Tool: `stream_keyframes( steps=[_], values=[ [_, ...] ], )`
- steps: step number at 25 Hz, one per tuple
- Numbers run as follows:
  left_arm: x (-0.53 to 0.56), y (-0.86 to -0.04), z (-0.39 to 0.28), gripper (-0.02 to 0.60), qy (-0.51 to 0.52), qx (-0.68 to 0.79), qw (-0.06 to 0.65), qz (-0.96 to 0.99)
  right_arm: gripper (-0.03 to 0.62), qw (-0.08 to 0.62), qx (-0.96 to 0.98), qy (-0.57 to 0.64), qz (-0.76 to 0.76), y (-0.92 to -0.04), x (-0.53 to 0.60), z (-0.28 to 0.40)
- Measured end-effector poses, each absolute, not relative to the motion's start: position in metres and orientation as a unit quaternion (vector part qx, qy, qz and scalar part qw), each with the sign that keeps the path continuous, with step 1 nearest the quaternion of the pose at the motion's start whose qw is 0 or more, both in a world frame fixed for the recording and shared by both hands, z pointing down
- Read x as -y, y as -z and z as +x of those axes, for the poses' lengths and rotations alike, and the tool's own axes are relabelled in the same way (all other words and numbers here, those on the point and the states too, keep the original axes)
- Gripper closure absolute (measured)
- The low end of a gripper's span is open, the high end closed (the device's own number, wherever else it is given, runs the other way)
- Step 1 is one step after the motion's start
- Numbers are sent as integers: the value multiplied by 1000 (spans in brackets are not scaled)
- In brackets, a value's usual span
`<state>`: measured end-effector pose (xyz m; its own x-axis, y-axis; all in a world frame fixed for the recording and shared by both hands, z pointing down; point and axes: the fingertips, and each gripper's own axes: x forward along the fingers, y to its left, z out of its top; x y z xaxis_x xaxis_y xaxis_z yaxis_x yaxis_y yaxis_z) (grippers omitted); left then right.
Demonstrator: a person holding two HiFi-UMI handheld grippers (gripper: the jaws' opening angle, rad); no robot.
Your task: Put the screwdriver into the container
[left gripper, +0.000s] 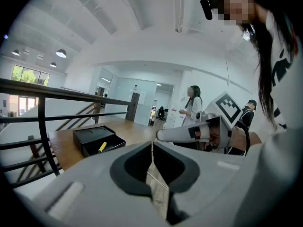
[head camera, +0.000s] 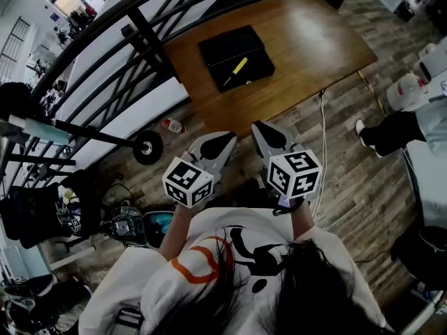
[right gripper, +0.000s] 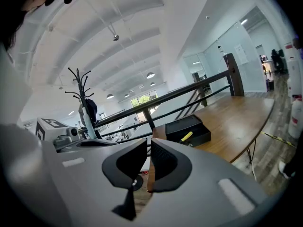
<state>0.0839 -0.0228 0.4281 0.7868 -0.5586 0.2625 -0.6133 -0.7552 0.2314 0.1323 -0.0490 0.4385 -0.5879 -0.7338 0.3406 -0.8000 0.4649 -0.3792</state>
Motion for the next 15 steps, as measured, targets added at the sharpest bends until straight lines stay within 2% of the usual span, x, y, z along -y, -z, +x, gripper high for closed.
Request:
stream_keyframes(
  steps=[15],
  values=[
    [-44,-433,-24,575,-73,319,166,930,545,85,852,-247,454,-447,-24,31]
  ],
)
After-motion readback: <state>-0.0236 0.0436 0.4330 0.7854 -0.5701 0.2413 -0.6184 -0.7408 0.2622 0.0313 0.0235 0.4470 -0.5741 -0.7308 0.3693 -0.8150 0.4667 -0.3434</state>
